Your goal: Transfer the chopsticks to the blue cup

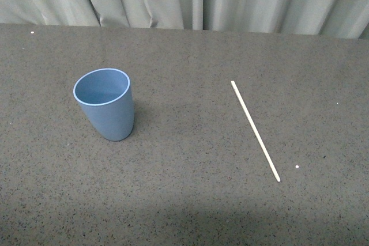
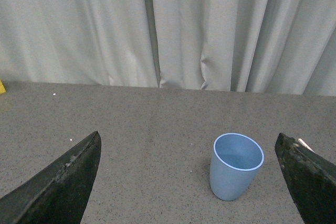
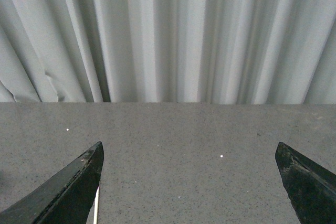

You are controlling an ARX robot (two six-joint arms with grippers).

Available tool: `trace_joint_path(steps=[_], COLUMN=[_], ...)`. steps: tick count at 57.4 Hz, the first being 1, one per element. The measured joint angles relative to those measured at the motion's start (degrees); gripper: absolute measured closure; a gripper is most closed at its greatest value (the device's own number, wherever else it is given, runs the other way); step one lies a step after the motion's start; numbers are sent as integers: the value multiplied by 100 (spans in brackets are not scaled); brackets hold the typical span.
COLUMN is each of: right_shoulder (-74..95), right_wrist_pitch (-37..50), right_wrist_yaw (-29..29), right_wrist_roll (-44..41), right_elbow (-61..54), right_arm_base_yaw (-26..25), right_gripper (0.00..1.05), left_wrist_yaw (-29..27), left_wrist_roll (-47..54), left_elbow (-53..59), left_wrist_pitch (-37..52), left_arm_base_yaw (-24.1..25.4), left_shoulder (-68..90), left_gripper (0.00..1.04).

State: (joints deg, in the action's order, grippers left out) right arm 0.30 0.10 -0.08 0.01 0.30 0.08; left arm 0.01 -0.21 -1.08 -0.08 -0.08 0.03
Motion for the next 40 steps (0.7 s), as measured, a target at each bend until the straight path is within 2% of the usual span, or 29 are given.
trace_joint_path(steps=[40], right_shoulder=[0], right_wrist_pitch=[0], right_wrist_yaw=[0], right_wrist_roll=[-2], right_elbow=[-2], right_arm_base_yaw=[0], right_gripper=[9], left_wrist_yaw=[-2], left_wrist_roll=[0], left_elbow=[0], left_wrist_pitch=[0], left_arm_base_yaw=[0], left_shoulder=[0], left_gripper=[7])
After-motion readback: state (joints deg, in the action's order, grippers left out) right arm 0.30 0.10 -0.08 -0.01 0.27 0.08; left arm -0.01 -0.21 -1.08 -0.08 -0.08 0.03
